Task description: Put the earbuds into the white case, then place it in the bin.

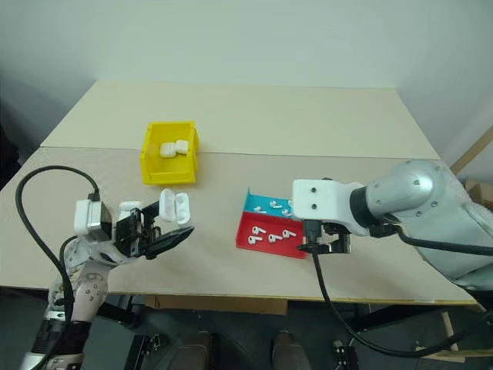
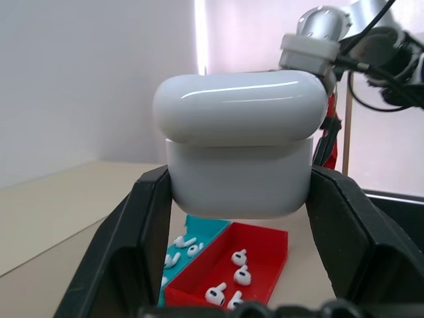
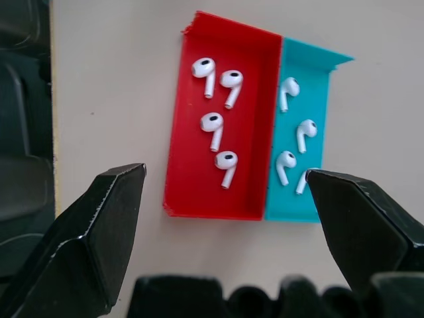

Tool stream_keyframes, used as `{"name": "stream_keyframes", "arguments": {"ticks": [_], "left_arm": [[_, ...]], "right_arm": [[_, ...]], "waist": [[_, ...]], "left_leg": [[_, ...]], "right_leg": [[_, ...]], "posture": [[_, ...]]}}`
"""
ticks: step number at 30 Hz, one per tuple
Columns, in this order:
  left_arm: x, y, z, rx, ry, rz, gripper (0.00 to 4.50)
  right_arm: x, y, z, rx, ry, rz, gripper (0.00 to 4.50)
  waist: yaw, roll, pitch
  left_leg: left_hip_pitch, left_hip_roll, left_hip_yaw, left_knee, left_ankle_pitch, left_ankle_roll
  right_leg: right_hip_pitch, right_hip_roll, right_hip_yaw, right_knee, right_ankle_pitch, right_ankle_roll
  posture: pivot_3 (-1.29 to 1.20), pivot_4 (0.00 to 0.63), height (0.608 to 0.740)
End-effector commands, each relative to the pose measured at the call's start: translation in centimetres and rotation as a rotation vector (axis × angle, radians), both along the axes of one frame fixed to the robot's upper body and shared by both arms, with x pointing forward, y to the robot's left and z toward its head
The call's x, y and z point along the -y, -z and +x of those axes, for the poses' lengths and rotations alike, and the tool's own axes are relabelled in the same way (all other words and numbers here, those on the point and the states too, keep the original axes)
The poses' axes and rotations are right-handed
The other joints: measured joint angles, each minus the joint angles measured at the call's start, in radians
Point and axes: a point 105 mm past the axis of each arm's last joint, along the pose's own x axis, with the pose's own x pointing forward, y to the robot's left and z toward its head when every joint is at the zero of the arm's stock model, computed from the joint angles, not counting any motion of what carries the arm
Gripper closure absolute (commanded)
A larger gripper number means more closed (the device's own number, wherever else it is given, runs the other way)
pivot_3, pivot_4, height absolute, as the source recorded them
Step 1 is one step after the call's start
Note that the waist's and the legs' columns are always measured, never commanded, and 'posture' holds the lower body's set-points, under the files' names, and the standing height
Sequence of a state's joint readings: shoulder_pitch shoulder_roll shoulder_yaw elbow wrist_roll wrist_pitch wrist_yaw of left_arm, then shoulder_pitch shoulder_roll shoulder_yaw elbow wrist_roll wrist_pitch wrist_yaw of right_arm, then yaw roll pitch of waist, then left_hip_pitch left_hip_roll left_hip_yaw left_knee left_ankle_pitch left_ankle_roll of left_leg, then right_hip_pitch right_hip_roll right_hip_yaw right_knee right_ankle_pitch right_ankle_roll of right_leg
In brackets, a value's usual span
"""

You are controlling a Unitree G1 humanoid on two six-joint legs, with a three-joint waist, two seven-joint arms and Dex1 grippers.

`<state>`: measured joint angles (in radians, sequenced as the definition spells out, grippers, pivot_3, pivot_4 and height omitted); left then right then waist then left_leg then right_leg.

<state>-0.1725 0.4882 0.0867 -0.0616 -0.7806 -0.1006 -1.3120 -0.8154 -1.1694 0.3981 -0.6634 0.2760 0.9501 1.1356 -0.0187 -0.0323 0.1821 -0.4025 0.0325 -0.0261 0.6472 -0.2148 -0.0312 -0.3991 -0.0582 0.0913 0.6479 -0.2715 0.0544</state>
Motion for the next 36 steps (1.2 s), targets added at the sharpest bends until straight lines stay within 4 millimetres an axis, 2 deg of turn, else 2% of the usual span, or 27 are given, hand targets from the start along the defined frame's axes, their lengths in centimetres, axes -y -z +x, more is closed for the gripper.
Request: {"name": "stream_keyframes", "arguments": {"ticks": [1, 2, 5, 8, 14, 18, 36], "left_arm": [[0.0, 0.4, -1.0, 0.048, 0.055, -0.016, 1.75], [0.1, 0.6, -1.1, 0.049, 0.061, -0.018, 1.75], [0.4, 1.4, -1.6, 0.074, 0.095, 0.022, 1.75], [0.5, 1.5, -1.8, 0.088, 0.114, 0.013, 1.75], [0.7, 1.6, -2.1, 0.131, 0.149, 0.023, 1.75], [0.7, 1.5, -2.1, 0.137, 0.144, 0.019, 1.75], [0.5, 1.5, -2.2, 0.154, 0.137, 0.044, 1.75]], "right_arm": [[-0.5, 0.1, 0.5, 0.008, 0.026, -0.049, 0.0], [-0.7, 0.2, 0.7, 0.002, 0.036, -0.054, 0.0], [-1.2, 0.3, 1.4, -0.007, 0.058, -0.066, 0.61], [-2.0, 0.5, 1.8, -0.012, 0.044, -0.068, 1.58], [-2.7, 1.8, 2.7, -0.047, 0.065, -0.08, 1.58], [-2.9, 2.9, 3.7, -0.041, 0.087, -0.101, 2.51], [-2.6, 5.4, 5.3, -0.073, 0.117, -0.147, 2.51]], "waist": [[-0.001, 0.0, 0.0], [-0.001, 0.0, 0.0], [-0.001, 0.0, 0.0], [0.0, 0.0, 0.0], [-0.001, 0.0, 0.0], [-0.002, 0.001, 0.0], [-0.014, 0.001, 0.0]], "left_leg": [[-0.001, 0.0, 0.0, 0.001, 0.0, 0.0], [-0.003, 0.0, 0.0, 0.001, 0.0, 0.0], [-0.004, 0.0, -0.001, 0.003, 0.0, 0.0], [-0.004, 0.0, -0.001, 0.003, 0.0, 0.0], [-0.004, 0.0, -0.001, 0.003, 0.0, 0.001], [-0.004, 0.0, -0.001, 0.003, 0.0, 0.001], [-0.004, 0.0, -0.002, 0.004, 0.0, 0.001]], "right_leg": [[-0.001, 0.0, 0.0, 0.0, 0.0, 0.0], [-0.003, 0.0, 0.0, 0.001, 0.0, 0.0], [-0.004, 0.0, 0.0, 0.002, 0.001, 0.0], [-0.004, 0.0, 0.0, 0.002, 0.001, 0.0], [-0.004, 0.0, -0.001, 0.002, 0.001, 0.0], [-0.004, 0.0, -0.001, 0.003, 0.002, 0.0], [-0.005, 0.0, -0.001, 0.007, 0.002, 0.0]], "posture": [[0.0, 0.15, 0.74], [0.0, 0.15, 0.74], [0.0, 0.15, 0.74], [0.0, 0.15, 0.74], [0.0, 0.15, 0.74], [0.0, 0.15, 0.74], [0.0, 0.15, 0.74]]}}
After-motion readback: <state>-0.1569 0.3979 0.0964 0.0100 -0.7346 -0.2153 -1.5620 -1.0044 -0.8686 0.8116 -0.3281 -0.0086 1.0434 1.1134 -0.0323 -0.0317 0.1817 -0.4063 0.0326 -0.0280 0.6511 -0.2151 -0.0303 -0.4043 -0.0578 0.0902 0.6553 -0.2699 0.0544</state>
